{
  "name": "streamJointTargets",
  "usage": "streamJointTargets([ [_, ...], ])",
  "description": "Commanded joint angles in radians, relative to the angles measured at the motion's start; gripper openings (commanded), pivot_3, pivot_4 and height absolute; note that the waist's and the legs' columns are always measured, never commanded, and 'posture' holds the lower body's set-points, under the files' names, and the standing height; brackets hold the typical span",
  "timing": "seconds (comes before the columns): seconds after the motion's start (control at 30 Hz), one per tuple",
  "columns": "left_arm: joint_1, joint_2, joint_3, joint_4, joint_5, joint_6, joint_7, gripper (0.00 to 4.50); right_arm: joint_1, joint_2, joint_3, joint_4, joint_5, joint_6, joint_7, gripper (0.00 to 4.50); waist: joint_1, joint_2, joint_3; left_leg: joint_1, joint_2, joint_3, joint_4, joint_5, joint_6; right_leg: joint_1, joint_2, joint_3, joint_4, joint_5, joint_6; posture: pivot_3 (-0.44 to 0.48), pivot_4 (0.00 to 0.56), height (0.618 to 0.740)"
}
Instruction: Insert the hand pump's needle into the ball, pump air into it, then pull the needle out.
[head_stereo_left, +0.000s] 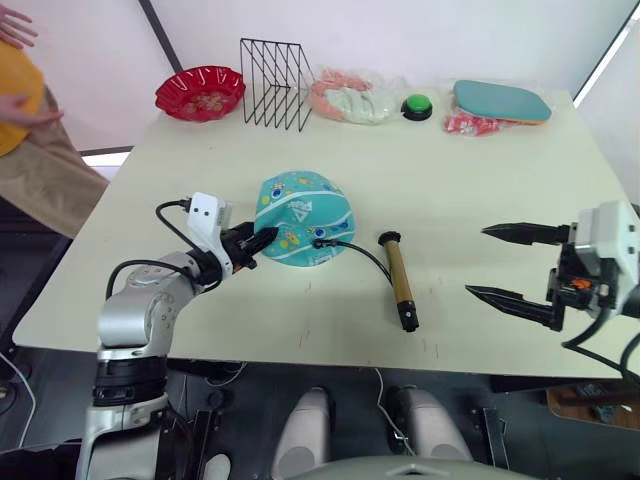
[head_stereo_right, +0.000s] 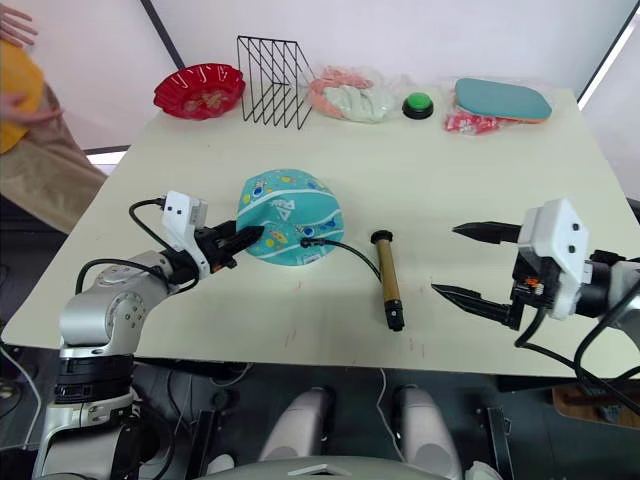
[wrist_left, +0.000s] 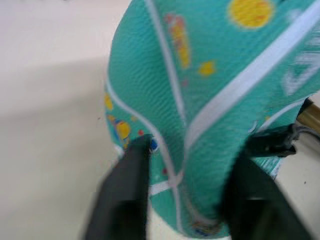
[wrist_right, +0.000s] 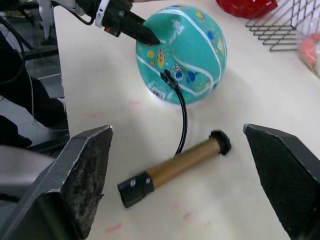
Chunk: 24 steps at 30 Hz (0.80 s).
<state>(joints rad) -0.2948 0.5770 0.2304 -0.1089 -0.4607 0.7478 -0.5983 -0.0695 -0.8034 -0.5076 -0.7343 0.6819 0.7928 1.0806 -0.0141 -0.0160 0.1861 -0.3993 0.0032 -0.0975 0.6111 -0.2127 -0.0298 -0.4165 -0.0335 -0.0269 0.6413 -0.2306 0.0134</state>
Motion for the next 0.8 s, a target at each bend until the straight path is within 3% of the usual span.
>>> streamJointTargets([
  [0.03, 0.059, 0.039, 0.072, -0.067, -0.057, 0.025, -0.036, 3.2, 0.018, -0.029, -0.068, -0.029, 0.066, -0.02, -0.013, 4.5, -0.001, -0.002, 0.002, 0.0, 0.0, 0.0, 0.0, 0.0, 0.0, 0.0, 0.0, 0.0, 0.0, 0.0, 0.0, 0.0, 0.15, 0.74],
  [0.17, 0.115, 0.093, 0.143, -0.127, -0.131, 0.055, -0.078, 3.2, 0.048, -0.047, -0.083, -0.021, 0.099, -0.041, -0.031, 4.5, 0.002, -0.006, 0.008, -0.001, 0.002, 0.001, 0.0, -0.001, 0.001, -0.001, 0.001, 0.0, -0.001, 0.0, 0.0, 0.0, 0.15, 0.74],
  [0.3, 0.248, 0.208, 0.242, -0.218, -0.265, 0.14, -0.227, 3.2, 0.081, -0.056, -0.065, -0.001, 0.091, -0.076, -0.036, 4.5, 0.002, -0.009, 0.012, -0.001, 0.002, 0.002, 0.0, -0.001, 0.001, -0.001, 0.0, 0.001, -0.001, 0.0, 0.0, 0.0, 0.15, 0.74],
  [0.5, 0.333, 0.287, 0.256, -0.304, -0.404, 0.225, -0.324, 3.2, 0.078, -0.08, -0.044, 0.033, 0.097, -0.111, -0.031, 4.5, 0.011, -0.006, 0.015, -0.001, 0.002, 0.003, 0.001, -0.002, 0.002, -0.001, -0.001, 0.001, -0.002, -0.002, -0.004, 0.0, 0.15, 0.74],
  [0.57, 0.328, 0.29, 0.23, -0.341, -0.442, 0.252, -0.319, 3.2, 0.078, -0.092, -0.044, 0.04, 0.104, -0.117, -0.024, 4.5, 0.011, -0.006, 0.015, -0.001, 0.002, 0.003, 0.002, -0.002, 0.002, -0.001, -0.001, 0.001, -0.001, -0.002, -0.004, 0.0, 0.15, 0.74],
  [0.67, 0.254, 0.251, 0.101, -0.422, -0.442, 0.276, -0.235, 3.2, 0.092, -0.112, -0.05, 0.049, 0.102, -0.127, -0.015, 4.5, 0.018, -0.006, 0.015, -0.001, 0.002, 0.004, 0.002, -0.002, 0.002, 0.0, -0.001, 0.001, -0.001, -0.002, -0.004, 0.0, 0.15, 0.74],
  [0.8, 0.076, 0.142, -0.046, -0.43, -0.497, 0.463, -0.035, 3.2, 0.107, -0.134, -0.062, 0.044, 0.105, -0.124, -0.02, 4.5, 0.029, -0.006, 0.015, -0.001, 0.002, 0.007, 0.003, -0.002, 0.002, 0.0, 0.0, 0.002, 0.0, 0.0, 0.0, 0.0, 0.15, 0.74],
])
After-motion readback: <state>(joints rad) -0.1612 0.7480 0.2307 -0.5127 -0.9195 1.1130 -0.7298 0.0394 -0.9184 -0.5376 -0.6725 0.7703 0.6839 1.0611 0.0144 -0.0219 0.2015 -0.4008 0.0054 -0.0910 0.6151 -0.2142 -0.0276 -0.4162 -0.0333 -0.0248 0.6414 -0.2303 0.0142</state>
